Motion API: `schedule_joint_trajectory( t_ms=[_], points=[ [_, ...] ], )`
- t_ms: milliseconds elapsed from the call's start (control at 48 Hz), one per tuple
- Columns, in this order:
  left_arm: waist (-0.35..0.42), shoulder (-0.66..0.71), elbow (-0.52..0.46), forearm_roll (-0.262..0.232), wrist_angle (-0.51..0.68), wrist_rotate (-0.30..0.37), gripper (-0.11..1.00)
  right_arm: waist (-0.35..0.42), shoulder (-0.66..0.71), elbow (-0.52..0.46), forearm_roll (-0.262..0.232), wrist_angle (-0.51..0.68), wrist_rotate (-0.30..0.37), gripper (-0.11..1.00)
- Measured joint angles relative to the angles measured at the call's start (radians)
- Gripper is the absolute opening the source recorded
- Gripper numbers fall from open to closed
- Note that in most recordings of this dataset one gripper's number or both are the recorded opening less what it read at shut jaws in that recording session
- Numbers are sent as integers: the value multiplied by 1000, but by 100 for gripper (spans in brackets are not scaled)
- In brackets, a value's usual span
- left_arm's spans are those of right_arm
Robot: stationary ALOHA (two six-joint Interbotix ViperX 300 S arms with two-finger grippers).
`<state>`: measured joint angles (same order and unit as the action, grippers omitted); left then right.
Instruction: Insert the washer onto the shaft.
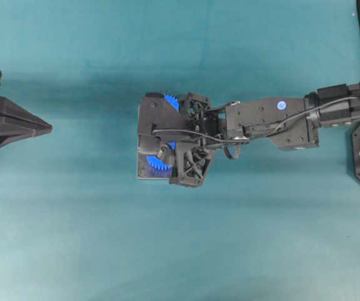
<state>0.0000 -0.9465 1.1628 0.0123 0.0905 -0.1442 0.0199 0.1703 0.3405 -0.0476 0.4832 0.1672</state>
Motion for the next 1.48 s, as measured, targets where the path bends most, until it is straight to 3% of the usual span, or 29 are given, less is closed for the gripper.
schedule_joint_trajectory(
  t_ms=[62, 167, 458, 1187, 1478],
  points=[
    [0, 0, 0, 0, 0, -17, 0, 0, -6, 0, 0, -2, -5, 90],
    [0, 0, 0, -2, 0, -26, 0, 2, -26, -2, 0, -2, -21, 84],
    [0, 0, 0, 2, 3, 5, 0, -6, -69, 25, -2, 12, -35, 84],
    [-3, 0, -2, 3, 5, 20, 0, -28, -383, 270, -2, 18, -40, 84],
    [-3, 0, 0, 3, 5, 20, 0, -28, -482, 385, -2, -52, -40, 83]
  ],
)
